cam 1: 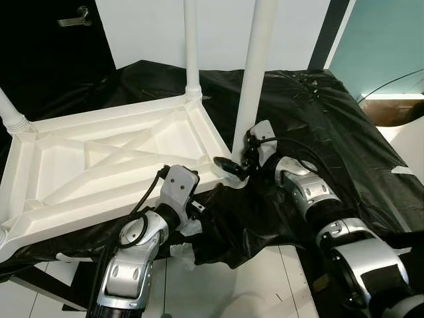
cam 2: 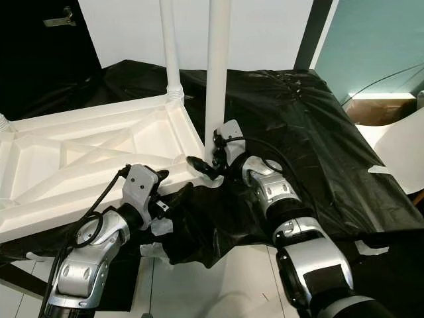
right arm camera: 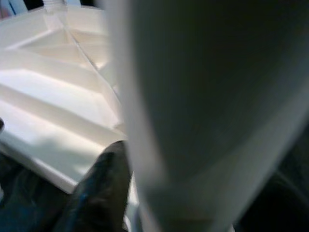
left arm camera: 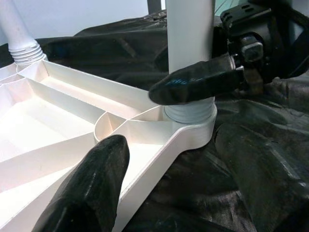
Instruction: Building children table
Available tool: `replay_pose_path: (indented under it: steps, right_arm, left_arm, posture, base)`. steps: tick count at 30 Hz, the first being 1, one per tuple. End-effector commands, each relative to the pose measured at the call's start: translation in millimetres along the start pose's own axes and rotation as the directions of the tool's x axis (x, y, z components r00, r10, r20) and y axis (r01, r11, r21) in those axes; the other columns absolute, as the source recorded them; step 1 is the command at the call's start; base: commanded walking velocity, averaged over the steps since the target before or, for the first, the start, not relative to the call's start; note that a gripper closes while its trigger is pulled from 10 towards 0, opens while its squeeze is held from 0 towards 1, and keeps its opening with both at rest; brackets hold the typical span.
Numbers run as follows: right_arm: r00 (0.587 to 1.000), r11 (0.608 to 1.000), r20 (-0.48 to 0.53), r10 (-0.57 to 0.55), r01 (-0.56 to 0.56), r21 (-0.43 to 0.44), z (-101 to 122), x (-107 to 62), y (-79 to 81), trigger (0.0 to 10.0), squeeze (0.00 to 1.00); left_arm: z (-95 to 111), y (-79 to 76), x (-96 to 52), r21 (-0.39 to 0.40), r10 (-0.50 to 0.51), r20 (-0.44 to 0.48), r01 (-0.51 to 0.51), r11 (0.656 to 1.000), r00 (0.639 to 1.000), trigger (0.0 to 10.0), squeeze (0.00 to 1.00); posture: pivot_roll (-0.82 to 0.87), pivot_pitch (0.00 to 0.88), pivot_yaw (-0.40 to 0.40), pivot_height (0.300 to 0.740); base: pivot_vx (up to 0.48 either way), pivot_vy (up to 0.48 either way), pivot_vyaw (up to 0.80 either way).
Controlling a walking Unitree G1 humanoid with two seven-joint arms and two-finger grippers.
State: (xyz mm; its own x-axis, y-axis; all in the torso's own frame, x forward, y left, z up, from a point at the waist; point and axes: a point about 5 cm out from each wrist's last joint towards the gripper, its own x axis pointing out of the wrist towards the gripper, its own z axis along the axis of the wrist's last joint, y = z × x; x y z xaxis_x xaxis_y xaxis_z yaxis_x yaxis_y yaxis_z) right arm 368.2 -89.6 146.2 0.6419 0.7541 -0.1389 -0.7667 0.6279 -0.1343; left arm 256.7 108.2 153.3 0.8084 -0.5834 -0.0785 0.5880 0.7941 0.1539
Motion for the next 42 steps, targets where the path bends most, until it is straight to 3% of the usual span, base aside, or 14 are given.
replay_pose_path:
  steps: [1, 10, 18, 21, 24, 26, 29, 31, 32, 34, 42]
  right_arm:
    - [0.998, 0.999, -0.031, 0.047, -0.046, 0.016, -7.7, 2.0, 5.3, 0.0, 0.0]
    - [0.999, 0.998, -0.049, -0.023, 0.026, 0.06, -16.5, -2.0, 0.0, 0.0, 0.0]
    - [0.994, 0.99, -0.043, -0.096, 0.1, 0.099, -21.5, -0.4, 5.2, 0.0, 0.0]
    - [0.974, 0.961, -0.068, -0.217, 0.225, 0.159, -29.8, 1.6, 11.7, 0.0, 0.0]
    - [0.959, 0.942, -0.079, -0.273, 0.283, 0.178, -33.0, 2.3, 14.9, 0.0, 0.0]
    - [0.922, 0.901, -0.102, -0.373, 0.387, 0.197, -39.1, 3.2, 23.7, 0.0, 0.0]
    - [0.903, 0.881, -0.112, -0.414, 0.429, 0.2, -41.1, 3.1, 26.9, 0.0, 0.0]
    - [0.862, 0.83, -0.14, -0.487, 0.507, 0.23, -45.1, 2.6, 31.1, 0.0, 0.0]
    - [0.862, 0.83, -0.14, -0.487, 0.507, 0.23, -45.1, 2.6, 31.1, 0.0, 0.0]
    - [0.837, 0.794, -0.145, -0.528, 0.547, 0.265, -43.7, 5.1, 38.8, 0.0, 0.0]
    - [0.836, 0.789, -0.135, -0.531, 0.547, 0.279, -38.8, 6.5, 48.3, 0.0, 0.0]
  left_arm:
    - [-2.6, 2.3, -1.8, -0.007, 0.064, -0.012, -0.064, 0.998, 0.998, 10.0, 0.0]
    - [-3.2, -0.4, -1.2, -0.017, 0.054, -0.015, -0.055, 0.998, 0.998, 10.0, 0.0]
    - [-4.8, -3.6, -0.5, -0.021, 0.043, -0.019, -0.044, 0.999, 0.999, 10.0, 0.0]
    - [-5.7, -6.0, 0.8, -0.025, 0.037, -0.02, -0.037, 0.999, 0.999, 10.0, 0.0]
    - [-6.1, -7.0, 1.3, -0.027, 0.034, -0.02, -0.034, 0.999, 0.999, 10.0, 0.0]
    - [-6.5, -8.4, 2.2, -0.029, 0.03, -0.02, -0.031, 0.999, 0.999, 10.0, 0.0]
    - [-6.7, -8.6, 2.5, -0.029, 0.029, -0.02, -0.03, 0.999, 0.999, 10.0, 0.0]
    - [-6.8, -8.7, 2.8, -0.029, 0.03, -0.02, -0.03, 0.999, 0.999, 10.0, 0.0]
    - [-6.8, -8.7, 2.8, -0.029, 0.03, -0.02, -0.03, 0.999, 0.999, 10.0, 0.0]
    - [-7.5, -9.4, 2.5, -0.031, 0.031, -0.02, -0.032, 0.999, 0.999, 10.0, 0.0]
    - [-9.3, -9.5, 2.0, -0.031, 0.032, -0.026, -0.033, 0.999, 0.999, 10.0, 0.0]
  posture:
    - [0.15, 0.0, -0.061, 0.74]
    - [0.14, 0.0, -0.056, 0.74]
    - [0.13, 0.0, -0.058, 0.74]
    - [0.13, 0.0, -0.062, 0.74]
    - [0.13, 0.0, -0.063, 0.74]
    - [0.13, 0.0, -0.069, 0.74]
    - [0.13, 0.0, -0.069, 0.74]
    - [0.13, 0.0, -0.072, 0.74]
    - [0.13, 0.0, -0.072, 0.74]
    - [0.13, 0.0, -0.073, 0.74]
    - [0.13, 0.0, -0.075, 0.74]
  base:
    - [0.0, 0.0, 0.0]
    - [0.0, 0.0, 0.0]
    - [0.0, 0.0, 0.0]
    - [0.0, 0.0, 0.0]
    - [0.0, 0.0, 0.0]
    - [0.0, 0.0, 0.0]
    - [0.0, 0.0, 0.0]
    - [0.0, 0.0, 0.0]
    - [0.0, 0.0, 0.0]
    - [0.0, 0.0, 0.0]
    - [0.0, 0.0, 0.0]
